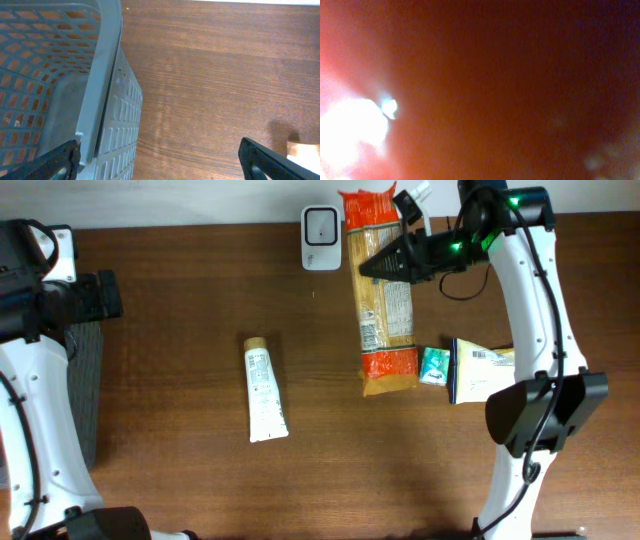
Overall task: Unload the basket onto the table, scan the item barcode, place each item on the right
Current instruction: 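Raise the pasta pack to the barcode scanner with the right gripper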
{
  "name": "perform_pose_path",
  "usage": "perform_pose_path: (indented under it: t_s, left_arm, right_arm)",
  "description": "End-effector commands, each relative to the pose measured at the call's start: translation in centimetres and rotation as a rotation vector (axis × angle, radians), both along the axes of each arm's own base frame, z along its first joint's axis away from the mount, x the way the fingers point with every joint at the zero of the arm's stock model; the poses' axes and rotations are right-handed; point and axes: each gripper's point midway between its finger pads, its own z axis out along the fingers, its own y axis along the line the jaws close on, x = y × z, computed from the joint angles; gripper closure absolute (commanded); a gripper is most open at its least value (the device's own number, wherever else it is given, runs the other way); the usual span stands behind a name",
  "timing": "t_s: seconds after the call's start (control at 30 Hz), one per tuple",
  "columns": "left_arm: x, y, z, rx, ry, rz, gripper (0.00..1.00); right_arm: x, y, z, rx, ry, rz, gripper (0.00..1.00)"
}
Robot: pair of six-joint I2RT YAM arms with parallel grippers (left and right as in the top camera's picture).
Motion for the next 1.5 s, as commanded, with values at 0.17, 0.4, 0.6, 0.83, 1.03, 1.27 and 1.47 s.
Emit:
perform_pose_path:
  t_s: [0.17, 0.4, 0.6, 0.83, 1.03, 1.27, 1.47]
  left_arm:
    - [0.1, 0.0, 0.2, -0.004, -0.009, 0.007, 0.01]
    - [0.1, 0.1, 0.2, -0.004, -0.009, 0.007, 0.01]
    - [0.1, 0.1, 0.2, -0.004, -0.009, 0.007, 0.01]
    - [0.1, -0.1, 0.2, -0.004, -0.009, 0.005, 0.01]
    - [0.1, 0.0, 0.2, -0.004, -0.009, 0.006, 0.01]
    - [0.1, -0.1, 0.2, -0.004, -0.009, 0.005, 0.01]
    - [0.1, -0.1, 0.2, -0.004, -0.009, 0.005, 0.01]
  right_arm:
    - [7.0, 0.8, 6.7, -0.499, -0.543, -0.392, 0.96]
    - [14.7, 5.8, 6.9, -1.033, -1.184, -0.454, 0.96]
    - [21.4, 7.1, 1.6, -1.317, -1.401, -0.47, 0.96]
    - [24.4, 11.0, -3.2, -1.28, -1.583, -0.376, 0.96]
    - [24.8, 13.0, -6.0, -1.269, -1.655, -0.292, 0.96]
    - [24.9, 12.9, -6.9, -1.276, -1.644, -0.273, 0.96]
    - [24.8, 13.0, -7.0, -1.272, -1.645, -0.271, 0.96]
